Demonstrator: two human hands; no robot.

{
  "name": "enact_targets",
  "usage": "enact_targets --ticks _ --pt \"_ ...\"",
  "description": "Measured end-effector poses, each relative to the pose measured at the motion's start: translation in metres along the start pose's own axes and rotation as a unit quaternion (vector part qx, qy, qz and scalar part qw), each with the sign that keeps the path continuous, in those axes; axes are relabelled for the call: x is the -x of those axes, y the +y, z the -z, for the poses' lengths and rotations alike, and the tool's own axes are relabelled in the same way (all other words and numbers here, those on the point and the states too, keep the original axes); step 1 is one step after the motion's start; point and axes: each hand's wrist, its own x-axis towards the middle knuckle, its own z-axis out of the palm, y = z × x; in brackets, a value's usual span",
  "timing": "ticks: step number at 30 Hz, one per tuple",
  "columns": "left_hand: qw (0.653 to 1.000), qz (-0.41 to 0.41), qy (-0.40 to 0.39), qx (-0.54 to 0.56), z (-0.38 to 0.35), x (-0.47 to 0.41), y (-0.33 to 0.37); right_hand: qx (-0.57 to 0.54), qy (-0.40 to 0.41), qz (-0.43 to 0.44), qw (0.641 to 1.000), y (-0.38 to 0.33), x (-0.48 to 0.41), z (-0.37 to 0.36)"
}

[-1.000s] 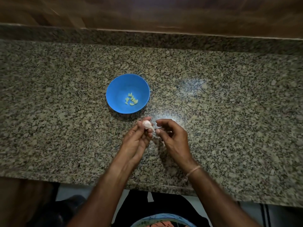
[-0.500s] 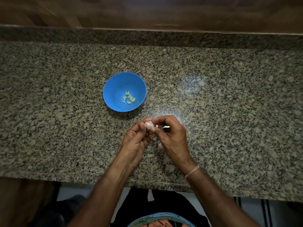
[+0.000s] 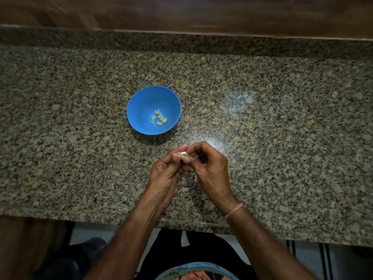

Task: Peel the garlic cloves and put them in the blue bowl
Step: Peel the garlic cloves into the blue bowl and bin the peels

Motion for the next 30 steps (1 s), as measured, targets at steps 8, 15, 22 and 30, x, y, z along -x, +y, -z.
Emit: enact_targets --ticks 8,15,22,30 --pt "1.000 -0.023 0.010 -0.006 0.005 0.000 -0.005 0.010 -0.008 0.007 1.000 -0.001 0.004 -0.006" --pt "0.997 -0.035 0.068 -0.032 0.003 0.000 -0.014 0.038 0.003 -0.007 0.999 0.004 0.005 -0.012" --pt "0.989 -0.035 0.111 -0.088 0.012 -0.007 -0.021 -0.014 -0.007 -0.079 0.997 0.014 0.006 -0.015" --pt "0.976 -0.026 0.165 -0.140 0.014 -0.009 -0.036 0.017 -0.012 -0.113 0.993 0.029 0.007 -0.022"
